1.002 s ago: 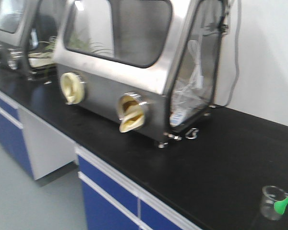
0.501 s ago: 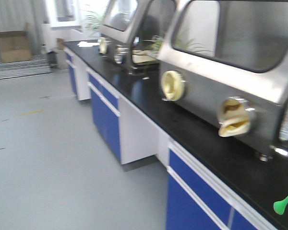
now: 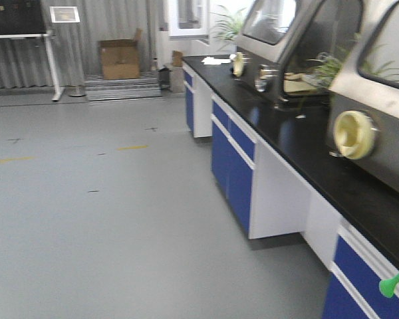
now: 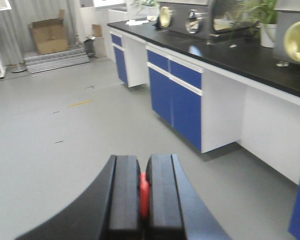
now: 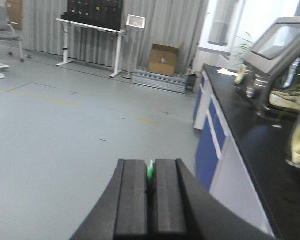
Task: Sort red and green spoons into left cabinet
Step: 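Drive the base away from the bench holding both spoons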
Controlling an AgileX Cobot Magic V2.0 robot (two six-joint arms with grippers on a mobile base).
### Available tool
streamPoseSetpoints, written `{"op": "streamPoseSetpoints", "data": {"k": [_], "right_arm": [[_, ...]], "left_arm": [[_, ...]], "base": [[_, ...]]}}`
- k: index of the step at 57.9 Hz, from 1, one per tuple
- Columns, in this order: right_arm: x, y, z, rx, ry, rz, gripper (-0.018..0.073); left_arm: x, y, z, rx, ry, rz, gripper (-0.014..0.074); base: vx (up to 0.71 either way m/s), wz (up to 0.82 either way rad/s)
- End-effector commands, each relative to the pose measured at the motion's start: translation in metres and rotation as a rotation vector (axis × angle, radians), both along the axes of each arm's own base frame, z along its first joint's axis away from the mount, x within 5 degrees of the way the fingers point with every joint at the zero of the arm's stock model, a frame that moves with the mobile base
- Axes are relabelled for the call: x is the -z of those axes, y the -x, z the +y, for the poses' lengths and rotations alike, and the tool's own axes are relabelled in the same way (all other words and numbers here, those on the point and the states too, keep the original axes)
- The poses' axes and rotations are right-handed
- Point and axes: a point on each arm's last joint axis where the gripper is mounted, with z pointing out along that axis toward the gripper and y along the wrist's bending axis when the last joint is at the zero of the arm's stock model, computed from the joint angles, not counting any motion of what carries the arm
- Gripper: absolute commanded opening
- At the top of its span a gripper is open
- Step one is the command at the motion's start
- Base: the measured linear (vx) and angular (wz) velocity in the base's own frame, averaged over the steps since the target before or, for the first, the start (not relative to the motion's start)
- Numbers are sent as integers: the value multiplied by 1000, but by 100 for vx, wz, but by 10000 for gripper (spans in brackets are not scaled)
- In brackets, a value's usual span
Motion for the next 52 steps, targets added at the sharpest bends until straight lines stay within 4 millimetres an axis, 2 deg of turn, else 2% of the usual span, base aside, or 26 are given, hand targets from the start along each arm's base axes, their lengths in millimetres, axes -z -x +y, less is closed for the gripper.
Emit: {"op": "streamPoseSetpoints", "data": {"k": [1, 25, 52], "right_arm": [[-10, 0, -2, 21, -26, -29, -3], [-10, 0, -2, 21, -26, -29, -3], [-10, 0, -2, 23, -26, -30, -3]], "left_arm": [[-15, 0, 3, -35, 32, -84, -3], [-15, 0, 3, -35, 32, -84, -3], [-15, 0, 3, -35, 32, -84, -3]], "base": [[22, 42], [28, 40], [41, 37]]}}
